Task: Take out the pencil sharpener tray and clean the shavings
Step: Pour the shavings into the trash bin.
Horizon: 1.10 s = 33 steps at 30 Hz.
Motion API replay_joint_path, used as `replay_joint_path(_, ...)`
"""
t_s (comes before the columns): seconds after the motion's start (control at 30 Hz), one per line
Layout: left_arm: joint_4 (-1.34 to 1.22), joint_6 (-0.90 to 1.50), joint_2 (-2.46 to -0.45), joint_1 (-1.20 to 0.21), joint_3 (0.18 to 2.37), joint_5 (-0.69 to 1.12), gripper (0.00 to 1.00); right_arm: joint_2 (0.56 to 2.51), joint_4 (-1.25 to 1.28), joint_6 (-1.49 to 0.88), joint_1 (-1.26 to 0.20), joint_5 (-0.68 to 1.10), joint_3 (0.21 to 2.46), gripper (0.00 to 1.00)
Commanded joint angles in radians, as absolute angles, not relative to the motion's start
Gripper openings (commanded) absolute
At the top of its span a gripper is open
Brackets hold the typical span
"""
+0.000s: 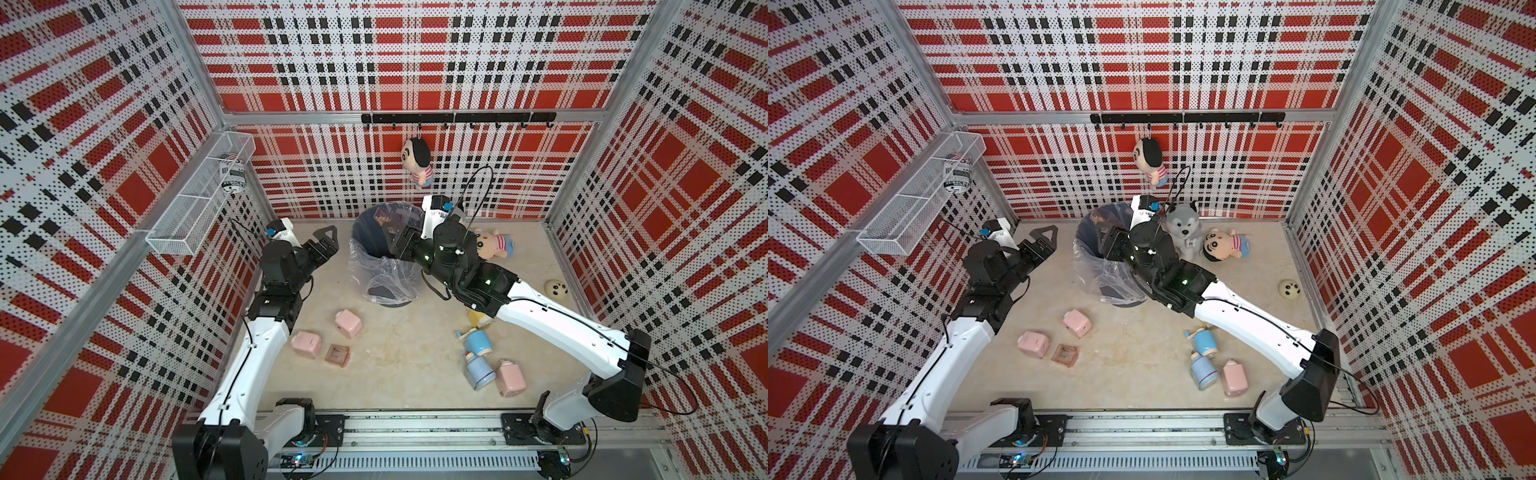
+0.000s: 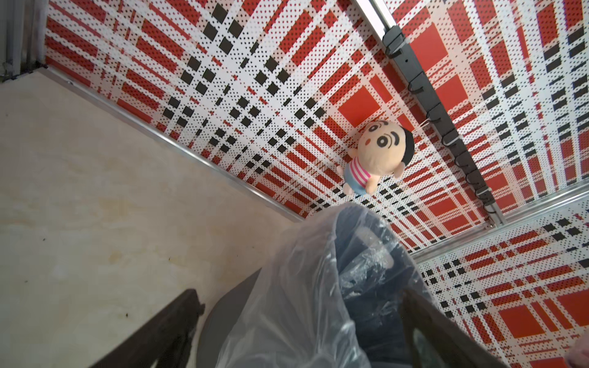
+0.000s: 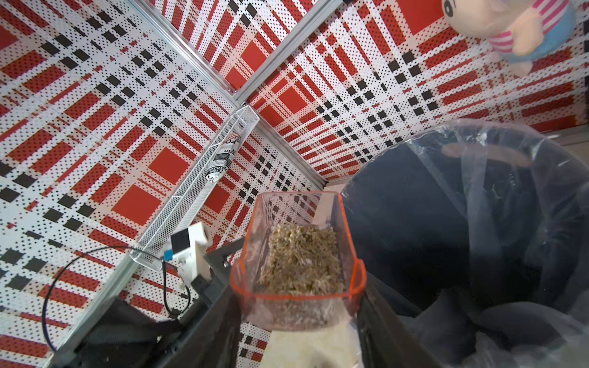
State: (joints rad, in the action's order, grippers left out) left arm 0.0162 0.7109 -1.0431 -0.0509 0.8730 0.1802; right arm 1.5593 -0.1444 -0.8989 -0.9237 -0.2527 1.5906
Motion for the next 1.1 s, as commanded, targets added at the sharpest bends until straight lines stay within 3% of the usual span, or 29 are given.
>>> replay_joint_path(0.0, 0.070, 0.704, -0.972, -0.081, 0.822, 0.128, 0.98, 1.604, -0.179, -1.064, -0.895, -0.212, 1.635, 0.34)
replay_joint_path(0.33, 0.148, 0.709, -0.826, -0.112, 0.724, 0.088, 0.98, 1.688, -0.181, -1.455, -0.847, -0.110, 1.701, 0.35)
replay_joint_path(1.07, 0.239, 0.728, -0.719, -0.121, 0.637, 0.061, 0.98, 1.686, -0.042, -2.074, -0.844, -0.192, 1.618, 0.37)
